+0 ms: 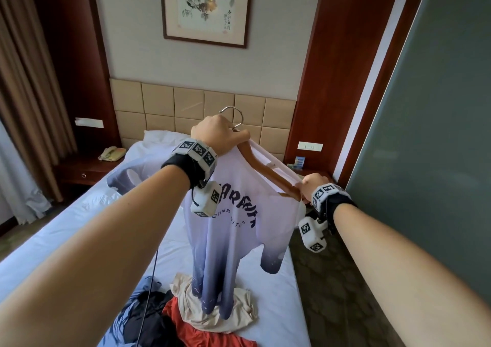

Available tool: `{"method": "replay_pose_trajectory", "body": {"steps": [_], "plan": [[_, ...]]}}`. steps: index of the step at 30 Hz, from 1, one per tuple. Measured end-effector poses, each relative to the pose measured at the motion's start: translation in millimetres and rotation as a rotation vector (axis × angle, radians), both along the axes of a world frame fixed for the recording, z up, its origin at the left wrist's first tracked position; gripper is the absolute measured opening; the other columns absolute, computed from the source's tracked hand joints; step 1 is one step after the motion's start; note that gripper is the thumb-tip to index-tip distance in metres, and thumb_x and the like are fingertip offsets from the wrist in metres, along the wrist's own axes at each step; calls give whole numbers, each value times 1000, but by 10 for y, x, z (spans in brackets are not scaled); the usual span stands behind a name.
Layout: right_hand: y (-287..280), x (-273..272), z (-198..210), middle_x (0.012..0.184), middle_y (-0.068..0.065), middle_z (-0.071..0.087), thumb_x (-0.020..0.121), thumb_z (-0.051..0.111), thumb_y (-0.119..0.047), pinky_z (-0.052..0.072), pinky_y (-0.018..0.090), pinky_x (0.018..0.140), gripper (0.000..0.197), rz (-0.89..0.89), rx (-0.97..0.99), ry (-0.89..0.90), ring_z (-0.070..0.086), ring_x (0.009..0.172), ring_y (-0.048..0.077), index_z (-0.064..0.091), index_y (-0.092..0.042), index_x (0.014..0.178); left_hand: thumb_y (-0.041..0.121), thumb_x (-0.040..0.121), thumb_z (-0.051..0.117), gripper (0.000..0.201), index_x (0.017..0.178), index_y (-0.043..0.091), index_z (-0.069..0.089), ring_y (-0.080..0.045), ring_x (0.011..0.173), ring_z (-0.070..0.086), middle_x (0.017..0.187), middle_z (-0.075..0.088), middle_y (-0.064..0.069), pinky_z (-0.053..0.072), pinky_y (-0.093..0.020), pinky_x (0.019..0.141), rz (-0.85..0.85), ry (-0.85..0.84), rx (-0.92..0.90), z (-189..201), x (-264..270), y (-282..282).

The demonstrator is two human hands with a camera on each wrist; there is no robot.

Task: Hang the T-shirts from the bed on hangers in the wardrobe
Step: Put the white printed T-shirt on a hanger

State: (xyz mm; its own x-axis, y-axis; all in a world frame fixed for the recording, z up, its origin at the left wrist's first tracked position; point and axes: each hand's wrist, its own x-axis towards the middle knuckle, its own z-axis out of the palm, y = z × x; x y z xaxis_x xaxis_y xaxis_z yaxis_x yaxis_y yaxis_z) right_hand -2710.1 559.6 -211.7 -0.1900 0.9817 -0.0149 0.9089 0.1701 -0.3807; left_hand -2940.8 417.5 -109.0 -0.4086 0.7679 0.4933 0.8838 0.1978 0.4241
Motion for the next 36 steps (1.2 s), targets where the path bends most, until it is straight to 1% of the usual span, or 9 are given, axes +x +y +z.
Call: {"method": "replay_pose_trajectory", "body": {"steps": [6,9,14,18,22,27,30,33,36], "plan": [[-123,135,-54,108,8,67,99,44,-24,47,39,78,23,101,299,-432,65,100,33,61,-21,114,55,78,57,45,55,17,48,-18,55,49,57,52,2,37,-24,54,15,-10,36,13,17,38],[-96,132,-79,111,9,66,98,47,-33,43,37,73,29,132,297,-497,64,102,33,63,-20,118,58,77,56,46,61,15,61,-17,58,55,60,59,2,42,-24,56,28,29,16,-2,40,60],[-50,78,44,109,10,66,97,48,-33,47,36,75,27,121,214,-354,61,90,30,66,-17,108,56,78,56,44,56,18,55,-18,58,53,58,56,3,39,-25,56,8,22,17,-45,50,79],[-37,25,155,101,11,68,92,56,-35,54,36,79,27,44,73,-124,65,93,32,70,-13,99,58,78,57,47,54,18,51,-21,61,55,61,56,2,36,-25,54,-6,7,20,-71,56,71],[18,0,192,79,5,66,89,62,-37,42,29,59,25,31,-51,244,60,68,21,67,-17,75,61,80,56,51,52,20,45,-19,59,51,58,51,3,31,-25,52,-40,-15,20,-93,49,76],[-56,-280,172,92,13,67,96,57,-41,41,34,74,32,33,-103,403,64,90,33,60,-20,73,62,78,61,58,48,20,35,-20,52,43,49,38,4,29,-25,52,-102,-121,51,-163,-140,91],[-163,-367,208,120,21,65,104,42,-33,42,35,84,30,79,-73,308,61,102,34,65,-14,99,64,79,62,61,47,20,33,-17,48,40,48,37,5,30,-25,53,-135,-178,54,-175,-146,103],[-339,-433,342,143,18,49,108,28,-17,35,35,92,37,148,-13,214,51,124,35,50,-8,136,63,78,66,63,46,20,31,-17,47,38,47,35,6,29,-24,51,-154,-219,75,-175,-130,92],[-481,-536,407,141,3,53,104,21,-45,25,43,103,46,256,25,131,47,129,28,49,-29,138,54,81,70,65,45,22,27,-13,44,32,44,30,8,23,-24,46,-185,-259,108,-179,-148,55]]}}
